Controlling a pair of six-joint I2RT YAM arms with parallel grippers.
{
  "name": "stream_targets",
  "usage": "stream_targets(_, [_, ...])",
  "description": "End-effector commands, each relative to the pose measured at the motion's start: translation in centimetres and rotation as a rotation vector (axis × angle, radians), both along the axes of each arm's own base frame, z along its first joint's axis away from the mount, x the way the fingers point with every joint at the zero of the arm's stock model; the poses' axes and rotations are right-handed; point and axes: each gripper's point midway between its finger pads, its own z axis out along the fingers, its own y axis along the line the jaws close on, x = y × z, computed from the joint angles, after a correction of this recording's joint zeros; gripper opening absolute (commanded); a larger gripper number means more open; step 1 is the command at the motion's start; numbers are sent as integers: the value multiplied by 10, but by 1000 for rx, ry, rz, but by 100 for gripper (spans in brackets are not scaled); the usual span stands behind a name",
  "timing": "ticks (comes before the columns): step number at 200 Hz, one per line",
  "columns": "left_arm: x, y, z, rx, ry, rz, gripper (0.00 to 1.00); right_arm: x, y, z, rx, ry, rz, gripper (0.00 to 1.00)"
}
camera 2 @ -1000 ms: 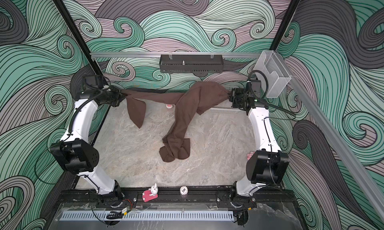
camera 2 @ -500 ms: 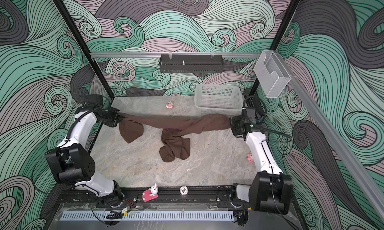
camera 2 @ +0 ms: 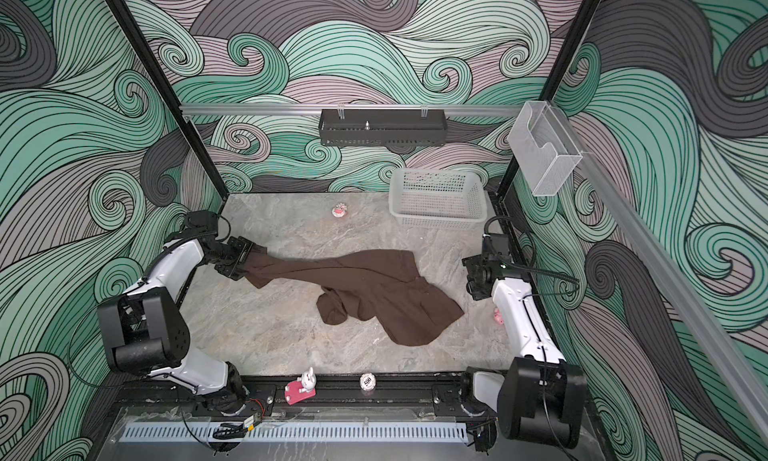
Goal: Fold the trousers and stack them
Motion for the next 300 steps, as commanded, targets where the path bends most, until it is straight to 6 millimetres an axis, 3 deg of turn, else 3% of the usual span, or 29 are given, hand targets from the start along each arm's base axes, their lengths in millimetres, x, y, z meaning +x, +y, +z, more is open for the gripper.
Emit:
stream_targets(1, [-14, -31, 30, 50, -36, -148, 83, -19, 15, -10, 125, 84, -51, 74])
stream_targets(29, [-39, -67, 25, 30, 6, -235, 84, -29, 36, -25, 226, 149, -20, 73])
stream_targets(35, [-45, -74, 32, 31, -13, -252, 84, -32, 40, -27, 230, 162, -10, 72])
stream_targets(62, [-68, -100, 25, 11, 15, -339, 84, -50, 48, -35, 213, 202, 48, 73])
stream_targets(121, [-117, -135, 2, -15, 90, -538, 86, -106, 41, -55, 85, 307, 151, 76])
stream_targets(156, [-127, -157, -11, -54, 101, -642, 86, -121, 46, -71, 110, 306, 158, 75])
stream_targets(211, [-126, -191, -45, -148, 119, -707, 81, -103, 60, -96, 156, 235, 255, 70])
stream_targets(250, [-129, -194, -63, -162, 153, -721, 81, -76, 63, -96, 132, 106, 319, 65])
stream_targets(262, [-130, -194, -68, -164, 165, -725, 81, -67, 64, -92, 118, 69, 348, 58])
stream_targets(300, [-133, -197, -87, -179, 193, -734, 74, -53, 68, -84, 127, 12, 369, 18])
